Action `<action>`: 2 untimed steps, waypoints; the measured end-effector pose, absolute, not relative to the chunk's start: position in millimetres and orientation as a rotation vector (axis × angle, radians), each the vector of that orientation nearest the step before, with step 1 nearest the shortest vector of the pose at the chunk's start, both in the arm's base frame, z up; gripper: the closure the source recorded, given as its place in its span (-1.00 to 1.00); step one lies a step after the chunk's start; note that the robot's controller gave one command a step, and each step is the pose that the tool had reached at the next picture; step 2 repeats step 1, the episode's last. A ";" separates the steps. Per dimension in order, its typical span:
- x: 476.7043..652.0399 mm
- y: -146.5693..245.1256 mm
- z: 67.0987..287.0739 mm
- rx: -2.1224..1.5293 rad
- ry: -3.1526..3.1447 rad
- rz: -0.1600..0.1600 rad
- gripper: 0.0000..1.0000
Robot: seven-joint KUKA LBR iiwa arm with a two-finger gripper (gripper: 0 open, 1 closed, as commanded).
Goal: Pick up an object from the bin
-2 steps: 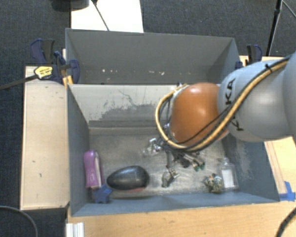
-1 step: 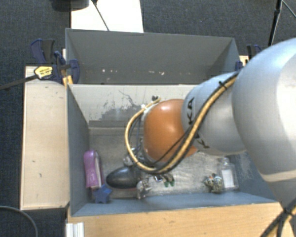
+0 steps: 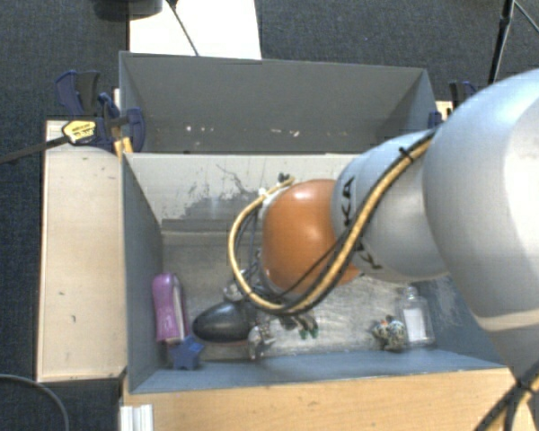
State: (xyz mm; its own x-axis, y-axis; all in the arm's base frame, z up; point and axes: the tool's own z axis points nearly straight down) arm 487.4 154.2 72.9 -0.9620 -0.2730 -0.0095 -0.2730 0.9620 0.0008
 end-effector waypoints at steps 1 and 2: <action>488.9 166.7 200.4 -0.408 3.106 0.003 1.00; 488.9 166.7 200.4 -0.408 3.106 0.003 1.00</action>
Offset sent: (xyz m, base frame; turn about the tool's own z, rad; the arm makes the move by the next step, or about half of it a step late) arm -0.0003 0.0119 0.1228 0.0167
